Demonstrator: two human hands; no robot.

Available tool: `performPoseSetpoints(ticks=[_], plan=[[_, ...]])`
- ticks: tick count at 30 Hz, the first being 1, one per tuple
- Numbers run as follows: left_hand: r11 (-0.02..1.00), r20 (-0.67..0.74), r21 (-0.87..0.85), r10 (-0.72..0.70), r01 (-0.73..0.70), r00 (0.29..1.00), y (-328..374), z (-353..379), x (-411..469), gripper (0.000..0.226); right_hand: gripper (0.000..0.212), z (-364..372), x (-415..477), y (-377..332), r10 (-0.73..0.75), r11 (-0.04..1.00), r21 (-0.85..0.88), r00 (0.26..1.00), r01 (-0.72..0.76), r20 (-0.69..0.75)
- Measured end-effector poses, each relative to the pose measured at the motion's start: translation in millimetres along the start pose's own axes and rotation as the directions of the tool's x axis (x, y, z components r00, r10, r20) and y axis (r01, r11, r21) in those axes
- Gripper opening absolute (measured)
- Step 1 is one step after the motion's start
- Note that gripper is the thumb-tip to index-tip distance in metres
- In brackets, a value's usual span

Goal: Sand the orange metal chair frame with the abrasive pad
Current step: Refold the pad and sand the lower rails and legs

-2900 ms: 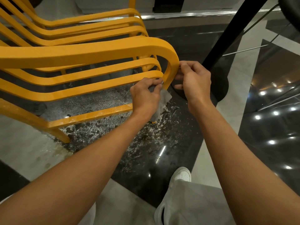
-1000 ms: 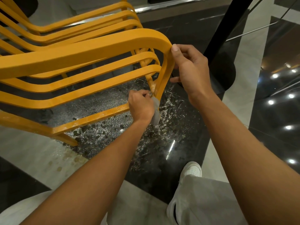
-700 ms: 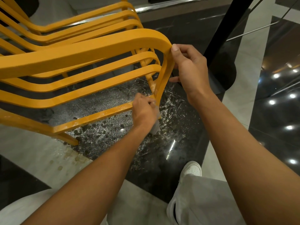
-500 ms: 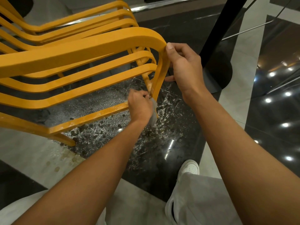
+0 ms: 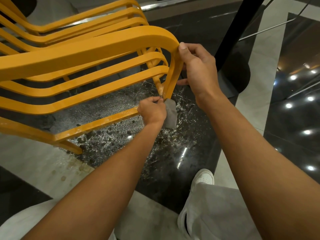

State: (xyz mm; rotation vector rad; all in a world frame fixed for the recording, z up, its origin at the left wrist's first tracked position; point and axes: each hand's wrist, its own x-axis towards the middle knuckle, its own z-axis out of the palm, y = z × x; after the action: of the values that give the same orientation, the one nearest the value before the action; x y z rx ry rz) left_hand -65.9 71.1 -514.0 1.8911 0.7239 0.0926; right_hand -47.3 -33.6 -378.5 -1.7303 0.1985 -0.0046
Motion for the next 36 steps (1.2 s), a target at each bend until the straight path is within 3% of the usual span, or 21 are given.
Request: performPoseSetpoints(ticks=[6, 10, 15, 18, 23, 27, 33, 36], plan=[[0.977, 0.001, -0.21, -0.018, 0.018, 1.0, 1.4, -3.1, -6.9, 0.014, 0.035, 1.5, 0.5, -1.8, 0.02, 1.0, 0.003, 1.0, -0.02, 0.005], [0.981, 0.052, -0.187, -0.05, 0.059, 0.997, -2.2, -3.5, -1.0, 0.011, 0.037, 2.6, -0.3, -1.0, 0.023, 1.0, 0.003, 1.0, -0.023, 0.001], [0.967, 0.022, -0.253, 0.038, -0.031, 0.999, 3.5, -5.5, -11.5, 0.012, 0.039, 2.1, 0.8, 0.1, 0.026, 1.0, 0.007, 1.0, -0.026, 0.004], [0.969, 0.042, -0.246, 0.024, -0.013, 0.999, -1.2, -5.2, -6.7, 0.009, 0.038, 2.5, 0.8, 0.1, 0.027, 1.0, 0.0, 1.0, -0.027, -0.001], [0.965, -0.042, -0.219, 0.141, -0.147, 0.989, 9.1, -6.5, -12.5, 0.014, 0.038, 2.2, 0.6, -1.0, 0.034, 0.999, 0.001, 0.999, -0.034, 0.007], [0.977, 0.022, -0.209, 0.049, -0.044, 0.999, 2.2, -6.8, -7.1, 0.012, 0.037, 2.8, 0.6, -0.6, 0.04, 0.999, 0.007, 0.999, -0.04, 0.004], [0.96, -0.053, -0.233, 0.145, -0.153, 0.988, 10.0, -5.6, -17.4, 0.014, 0.037, 2.0, 1.6, -0.1, 0.032, 0.999, -0.003, 0.999, -0.032, 0.005], [0.975, 0.016, -0.218, 0.049, -0.045, 0.999, 4.8, -7.3, -12.6, 0.012, 0.039, 2.1, 1.2, 0.0, 0.036, 0.999, -0.004, 0.999, -0.036, 0.004]])
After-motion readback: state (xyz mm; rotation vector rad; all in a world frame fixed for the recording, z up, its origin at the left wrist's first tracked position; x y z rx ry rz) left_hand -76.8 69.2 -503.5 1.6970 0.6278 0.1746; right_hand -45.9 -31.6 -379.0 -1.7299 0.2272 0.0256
